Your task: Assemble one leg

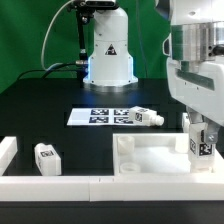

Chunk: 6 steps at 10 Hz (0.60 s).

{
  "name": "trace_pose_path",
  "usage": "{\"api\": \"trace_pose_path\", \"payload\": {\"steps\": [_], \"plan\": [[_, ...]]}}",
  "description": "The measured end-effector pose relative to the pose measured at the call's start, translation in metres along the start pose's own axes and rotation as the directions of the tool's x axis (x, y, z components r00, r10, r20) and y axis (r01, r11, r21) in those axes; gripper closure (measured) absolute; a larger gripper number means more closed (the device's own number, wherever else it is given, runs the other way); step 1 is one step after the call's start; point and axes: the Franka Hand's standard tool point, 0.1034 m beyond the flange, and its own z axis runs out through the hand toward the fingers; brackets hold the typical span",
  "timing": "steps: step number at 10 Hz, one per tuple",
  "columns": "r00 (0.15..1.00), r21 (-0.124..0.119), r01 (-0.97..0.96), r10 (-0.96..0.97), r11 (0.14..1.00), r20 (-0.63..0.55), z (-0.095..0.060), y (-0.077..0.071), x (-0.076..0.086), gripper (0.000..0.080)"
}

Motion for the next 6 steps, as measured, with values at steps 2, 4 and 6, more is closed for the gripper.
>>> {"api": "trace_pose_path", "payload": {"steps": [2,4,6], "plan": [[1.000,0.001,-0.013,0.013,1.000,0.001,0.0003,0.0000,-0.0007,0.0504],[0.966,-0.011,0.258,-0.258,0.966,-0.007,-0.0003,0.0015,-0.0059,0.0288],[0.818,-0.033,0.575,-0.575,0.817,0.013,-0.0026,0.0037,-0.0105,0.0179]]}}
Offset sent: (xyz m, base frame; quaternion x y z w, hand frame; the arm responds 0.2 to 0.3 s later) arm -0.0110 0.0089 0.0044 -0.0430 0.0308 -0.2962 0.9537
